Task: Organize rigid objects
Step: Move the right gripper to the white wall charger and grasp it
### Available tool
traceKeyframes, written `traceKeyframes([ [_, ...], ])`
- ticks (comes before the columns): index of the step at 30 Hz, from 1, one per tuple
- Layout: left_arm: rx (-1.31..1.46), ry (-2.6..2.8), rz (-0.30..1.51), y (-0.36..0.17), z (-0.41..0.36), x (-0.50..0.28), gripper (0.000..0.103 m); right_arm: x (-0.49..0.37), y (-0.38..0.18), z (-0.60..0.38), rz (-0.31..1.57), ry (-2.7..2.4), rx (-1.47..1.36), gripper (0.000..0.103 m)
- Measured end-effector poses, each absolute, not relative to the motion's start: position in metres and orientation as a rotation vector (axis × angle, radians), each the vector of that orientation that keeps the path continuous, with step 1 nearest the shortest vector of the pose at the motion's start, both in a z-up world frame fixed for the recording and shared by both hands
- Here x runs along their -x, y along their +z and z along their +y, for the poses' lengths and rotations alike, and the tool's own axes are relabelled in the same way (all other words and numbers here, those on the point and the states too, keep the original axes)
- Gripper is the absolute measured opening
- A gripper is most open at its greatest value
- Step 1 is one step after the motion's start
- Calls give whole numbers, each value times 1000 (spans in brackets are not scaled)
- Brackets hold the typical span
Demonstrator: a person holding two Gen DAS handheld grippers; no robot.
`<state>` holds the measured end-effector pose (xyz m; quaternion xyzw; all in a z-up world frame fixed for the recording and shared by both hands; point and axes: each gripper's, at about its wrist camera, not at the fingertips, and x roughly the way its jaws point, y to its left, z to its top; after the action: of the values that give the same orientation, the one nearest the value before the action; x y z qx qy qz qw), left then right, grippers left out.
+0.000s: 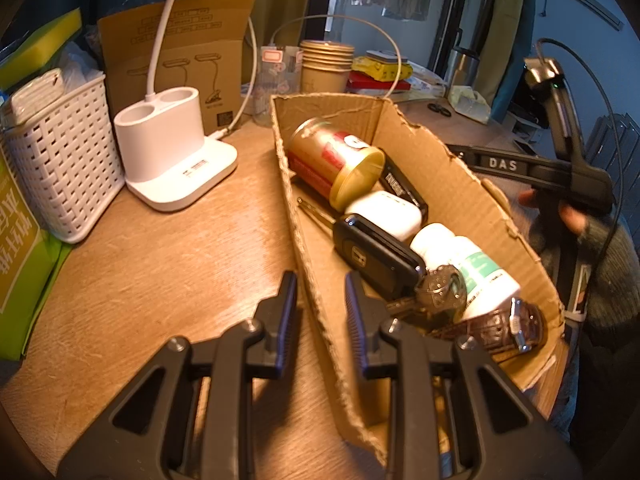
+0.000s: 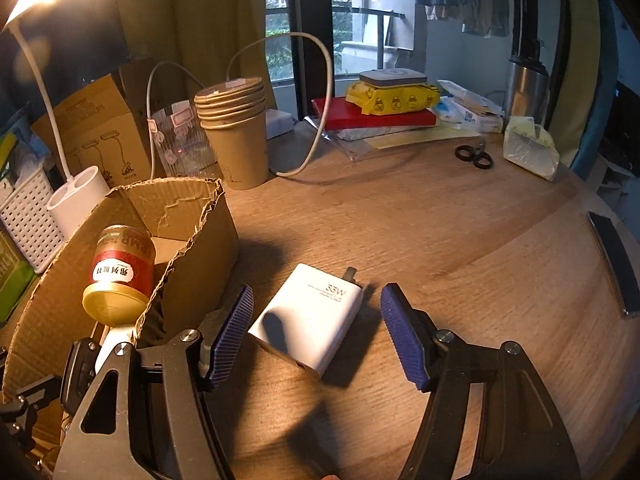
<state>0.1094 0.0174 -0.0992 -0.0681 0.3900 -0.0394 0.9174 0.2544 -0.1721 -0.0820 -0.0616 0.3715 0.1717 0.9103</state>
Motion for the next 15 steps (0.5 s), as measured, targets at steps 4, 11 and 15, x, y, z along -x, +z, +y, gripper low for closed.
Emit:
traceKeyframes([
  [4,140,-81,802,-99,17,-109,26,-261,-85,-168,784,348,132,70],
  [11,139,-81,802,-99,17,-109,26,-269,-94,-167,816,338,138,70],
  [15,139,-80,802,-99,18,-109,26,-274,-101,-165,837,340,135,70],
])
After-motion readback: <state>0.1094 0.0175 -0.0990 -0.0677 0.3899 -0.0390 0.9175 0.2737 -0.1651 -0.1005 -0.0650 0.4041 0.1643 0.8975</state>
